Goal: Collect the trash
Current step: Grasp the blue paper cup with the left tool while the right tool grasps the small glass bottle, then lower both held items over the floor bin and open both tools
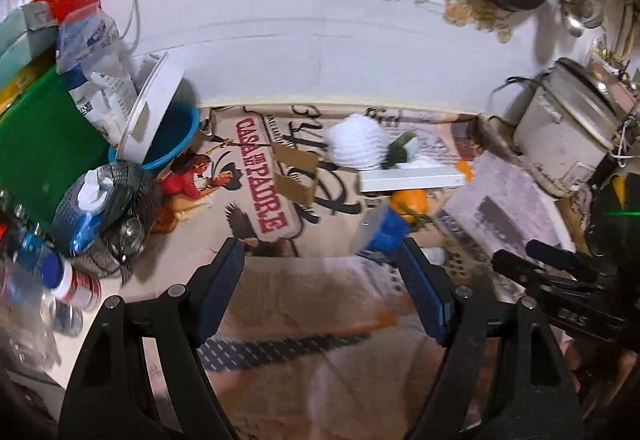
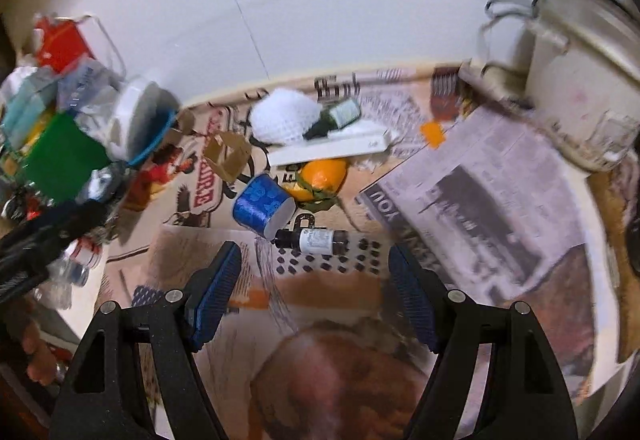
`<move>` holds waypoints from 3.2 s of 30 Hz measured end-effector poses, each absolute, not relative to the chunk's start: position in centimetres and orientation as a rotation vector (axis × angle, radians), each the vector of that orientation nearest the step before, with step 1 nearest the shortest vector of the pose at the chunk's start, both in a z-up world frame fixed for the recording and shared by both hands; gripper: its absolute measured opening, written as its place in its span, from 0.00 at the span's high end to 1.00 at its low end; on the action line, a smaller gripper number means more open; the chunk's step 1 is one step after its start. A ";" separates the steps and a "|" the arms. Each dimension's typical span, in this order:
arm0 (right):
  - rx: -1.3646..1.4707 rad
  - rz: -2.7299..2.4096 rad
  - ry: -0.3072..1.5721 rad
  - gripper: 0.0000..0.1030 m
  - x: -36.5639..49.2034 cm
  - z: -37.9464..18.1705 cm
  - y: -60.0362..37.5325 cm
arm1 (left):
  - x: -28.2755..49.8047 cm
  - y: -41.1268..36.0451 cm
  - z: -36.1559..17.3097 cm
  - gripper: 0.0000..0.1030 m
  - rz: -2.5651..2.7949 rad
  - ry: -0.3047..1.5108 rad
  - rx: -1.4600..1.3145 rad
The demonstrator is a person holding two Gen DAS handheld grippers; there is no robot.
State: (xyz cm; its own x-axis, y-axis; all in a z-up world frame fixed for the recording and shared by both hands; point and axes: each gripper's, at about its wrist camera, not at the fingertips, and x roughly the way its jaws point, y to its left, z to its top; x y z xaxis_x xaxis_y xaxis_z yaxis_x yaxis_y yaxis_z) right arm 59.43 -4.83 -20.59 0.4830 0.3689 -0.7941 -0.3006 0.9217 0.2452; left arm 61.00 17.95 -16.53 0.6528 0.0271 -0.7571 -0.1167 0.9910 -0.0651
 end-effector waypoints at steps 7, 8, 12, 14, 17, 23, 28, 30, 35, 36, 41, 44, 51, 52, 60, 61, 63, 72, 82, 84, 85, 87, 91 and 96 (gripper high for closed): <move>0.081 0.344 1.124 0.29 63.5 -26.1 -2.1 | 65.1 19.5 -21.0 0.24 0.028 0.972 -0.066; 0.082 0.339 1.139 0.29 63.9 -26.7 -1.8 | 65.4 19.5 -21.5 0.24 0.018 0.983 -0.064; 0.077 0.338 1.181 0.30 64.9 -28.6 -1.2 | 66.8 18.9 -23.3 0.24 -0.034 1.026 -0.062; 0.075 0.341 1.189 0.34 65.4 -29.0 -1.0 | 67.4 18.5 -23.9 0.24 -0.053 1.040 -0.058; 0.090 0.355 1.191 0.40 65.8 -29.3 -1.0 | 68.2 18.1 -24.6 0.24 -0.075 1.060 -0.063; 0.105 0.372 1.193 0.46 66.2 -29.2 -1.6 | 69.8 17.6 -25.9 0.24 -0.110 1.096 -0.100; 0.111 0.333 1.191 0.46 65.9 -28.9 -3.1 | 71.2 15.9 -27.1 0.24 -0.151 1.128 -0.114; 0.122 0.308 1.186 0.46 65.8 -28.5 -4.3 | 71.6 15.1 -27.6 0.24 -0.165 1.140 -0.109; 0.151 0.252 1.168 0.46 65.6 -27.6 -7.3 | 73.6 13.2 -29.2 0.24 -0.210 1.168 -0.128; 0.159 0.246 1.164 0.46 65.6 -27.5 -7.8 | 73.8 13.0 -29.4 0.24 -0.210 1.171 -0.130; 0.175 0.235 1.148 0.46 65.3 -26.8 -9.4 | 74.6 11.6 -30.1 0.24 -0.200 1.180 -0.084; 0.183 0.242 1.143 0.46 65.1 -26.6 -10.0 | 74.9 11.0 -30.5 0.23 -0.174 1.177 -0.043; 0.186 0.264 1.125 0.46 64.5 -25.9 -10.7 | 75.6 11.5 -32.3 0.36 -0.119 1.213 -0.105; 0.187 0.269 1.120 0.46 64.3 -25.8 -10.9 | 75.5 11.6 -32.2 0.36 -0.111 1.207 -0.119; 0.183 0.307 1.072 0.46 62.4 -23.9 -12.8 | 72.1 11.1 -28.7 0.58 -0.073 1.121 -0.136; 0.181 0.317 1.062 0.46 62.1 -23.5 -13.2 | 71.4 10.9 -28.1 0.58 -0.065 1.104 -0.148; 0.178 0.334 1.041 0.46 61.3 -22.8 -13.7 | 69.9 10.5 -27.1 0.58 -0.044 1.069 -0.157; 0.137 0.465 0.966 0.46 56.9 -19.5 -15.0 | 62.0 7.1 -22.2 0.58 0.037 0.935 -0.167; 0.117 0.514 0.919 0.46 50.0 -17.5 -13.4 | 52.4 7.7 -17.6 0.58 0.038 0.837 -0.160; 0.123 0.503 0.914 0.46 48.4 -17.5 -13.0 | 50.4 8.2 -17.5 0.58 0.026 0.832 -0.156; 0.129 0.494 0.911 0.46 47.6 -17.5 -12.7 | 49.4 8.6 -17.6 0.58 0.017 0.831 -0.153; 0.138 0.469 0.907 0.46 45.4 -17.8 -12.0 | 47.6 9.2 -17.8 0.58 -0.003 0.832 -0.150; 0.161 0.425 0.913 0.46 40.6 -18.9 -10.5 | 42.5 11.0 -18.7 0.58 -0.049 0.849 -0.123; 0.184 0.401 0.928 0.46 35.2 -20.5 -9.0 | 36.3 12.3 -20.3 0.58 -0.075 0.877 -0.086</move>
State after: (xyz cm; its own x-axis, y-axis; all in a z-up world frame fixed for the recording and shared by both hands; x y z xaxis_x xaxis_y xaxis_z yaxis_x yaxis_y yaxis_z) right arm 35.17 -8.96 -20.49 0.5329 0.4117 -0.7393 -0.2558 0.9112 0.3231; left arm 36.31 12.27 -20.29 0.6369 -0.1012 -0.7643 0.0305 0.9939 -0.1062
